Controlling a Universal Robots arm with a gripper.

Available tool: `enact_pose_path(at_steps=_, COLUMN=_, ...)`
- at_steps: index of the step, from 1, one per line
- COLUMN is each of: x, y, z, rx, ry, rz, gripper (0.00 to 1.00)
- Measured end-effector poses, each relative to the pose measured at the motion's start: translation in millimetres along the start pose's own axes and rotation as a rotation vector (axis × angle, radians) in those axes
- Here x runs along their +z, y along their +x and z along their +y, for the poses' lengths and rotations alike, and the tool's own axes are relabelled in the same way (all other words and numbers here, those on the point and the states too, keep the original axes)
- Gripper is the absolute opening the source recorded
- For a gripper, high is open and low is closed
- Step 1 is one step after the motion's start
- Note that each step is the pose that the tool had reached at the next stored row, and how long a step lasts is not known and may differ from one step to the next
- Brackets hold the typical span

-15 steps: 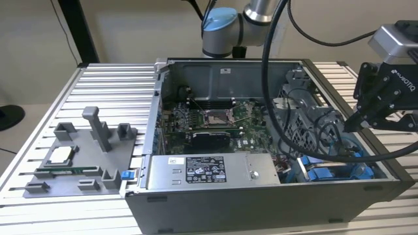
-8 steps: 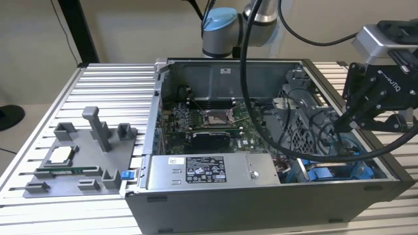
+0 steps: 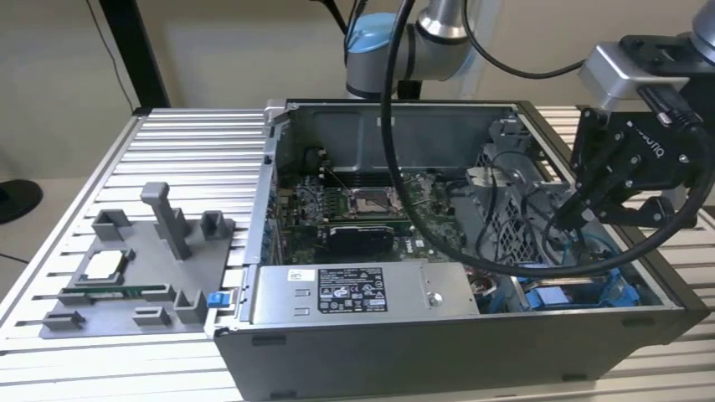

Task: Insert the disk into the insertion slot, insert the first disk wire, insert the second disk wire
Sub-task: 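Insert the second disk wire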

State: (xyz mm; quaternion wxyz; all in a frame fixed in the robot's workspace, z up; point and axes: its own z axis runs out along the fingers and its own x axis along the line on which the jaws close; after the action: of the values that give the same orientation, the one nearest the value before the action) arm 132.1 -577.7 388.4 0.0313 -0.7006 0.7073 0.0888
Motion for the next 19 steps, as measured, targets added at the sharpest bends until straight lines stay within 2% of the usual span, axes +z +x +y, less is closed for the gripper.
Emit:
enact_pose_path(at_steps=14, x=0.8, y=0.1, z=2.8, rx=0.000, ry=0.0008, rz=0.0013, gripper=0.00)
enact_pose_path(at_steps=16, x=1.7, y=0.3, z=2.8, rx=-0.001, ry=0.0028, rz=0.0024, gripper=0.00)
enact_pose_path(at_steps=19, x=4.2, y=0.7, z=2.7, rx=-0.002, ry=0.0102, rz=0.0026, gripper=0.00)
